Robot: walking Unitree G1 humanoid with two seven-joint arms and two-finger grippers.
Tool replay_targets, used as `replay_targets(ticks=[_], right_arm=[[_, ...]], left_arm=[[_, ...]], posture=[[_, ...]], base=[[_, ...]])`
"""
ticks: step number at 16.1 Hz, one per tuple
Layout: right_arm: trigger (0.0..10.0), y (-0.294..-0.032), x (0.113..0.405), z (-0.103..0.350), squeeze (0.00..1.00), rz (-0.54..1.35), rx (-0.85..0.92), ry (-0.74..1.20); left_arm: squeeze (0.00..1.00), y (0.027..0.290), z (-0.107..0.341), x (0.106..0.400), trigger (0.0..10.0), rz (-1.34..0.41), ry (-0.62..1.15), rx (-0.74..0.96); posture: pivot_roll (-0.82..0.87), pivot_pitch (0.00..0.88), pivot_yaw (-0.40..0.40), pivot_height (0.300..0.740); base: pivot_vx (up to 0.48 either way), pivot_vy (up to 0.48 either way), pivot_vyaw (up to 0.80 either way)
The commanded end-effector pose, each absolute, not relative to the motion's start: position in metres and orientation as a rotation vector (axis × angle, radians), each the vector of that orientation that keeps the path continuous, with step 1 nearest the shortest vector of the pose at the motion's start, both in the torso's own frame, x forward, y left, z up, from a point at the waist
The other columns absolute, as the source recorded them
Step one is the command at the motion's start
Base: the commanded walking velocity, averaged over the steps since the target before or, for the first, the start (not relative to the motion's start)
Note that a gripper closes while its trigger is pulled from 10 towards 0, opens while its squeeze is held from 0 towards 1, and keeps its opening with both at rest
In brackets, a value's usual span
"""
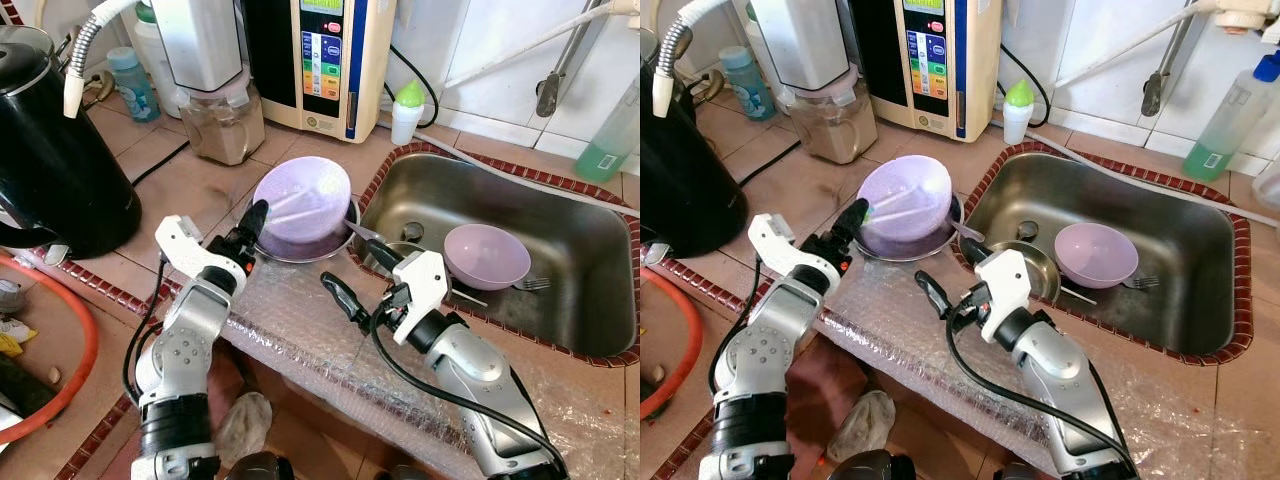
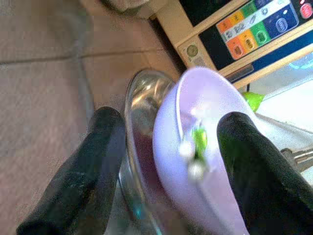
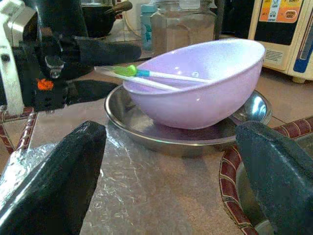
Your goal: Kitchen organization
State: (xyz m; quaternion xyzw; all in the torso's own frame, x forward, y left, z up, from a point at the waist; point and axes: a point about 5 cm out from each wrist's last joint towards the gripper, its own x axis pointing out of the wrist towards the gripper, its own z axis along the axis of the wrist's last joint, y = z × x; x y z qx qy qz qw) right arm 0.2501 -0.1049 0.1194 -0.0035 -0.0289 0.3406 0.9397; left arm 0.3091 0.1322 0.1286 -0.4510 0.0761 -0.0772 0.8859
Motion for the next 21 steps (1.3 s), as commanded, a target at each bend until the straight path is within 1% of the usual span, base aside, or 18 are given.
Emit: replay_targets(ticks=[1,9,15,21], right_arm=[[10.0,-0.104,0.249,0.121,0.00,0.700,-0.017,-0.068],[10.0,-0.102,0.250,0.120,0.00,0.696,-0.012,-0.073],[10.0,-0.102,0.250,0.120,0.00,0.694,-0.018,-0.076],[10.0,-0.101,0.251,0.119,0.00,0.694,-0.019,-0.077]], left_arm=[[0.00,0.135,0.129,0.311,0.0,-0.147,0.147,-0.926],[0.00,0.141,0.131,0.313,0.0,-0.117,0.137,-0.934],[0.00,0.139,0.134,0.317,0.0,-0.147,0.136,-0.952],[0.00,0.143,0.140,0.320,0.0,-0.138,0.113,-0.945]], posture=[[-0.05,0.009,0.070,0.740],[-0.04,0.010,0.080,0.740],[-0.04,0.012,0.080,0.740],[-0.04,0.005,0.080,0.740]], base=[[0.000,0.000,0.00],[0.000,0.000,0.00],[0.000,0.000,0.00],[0.000,0.000,0.00]])
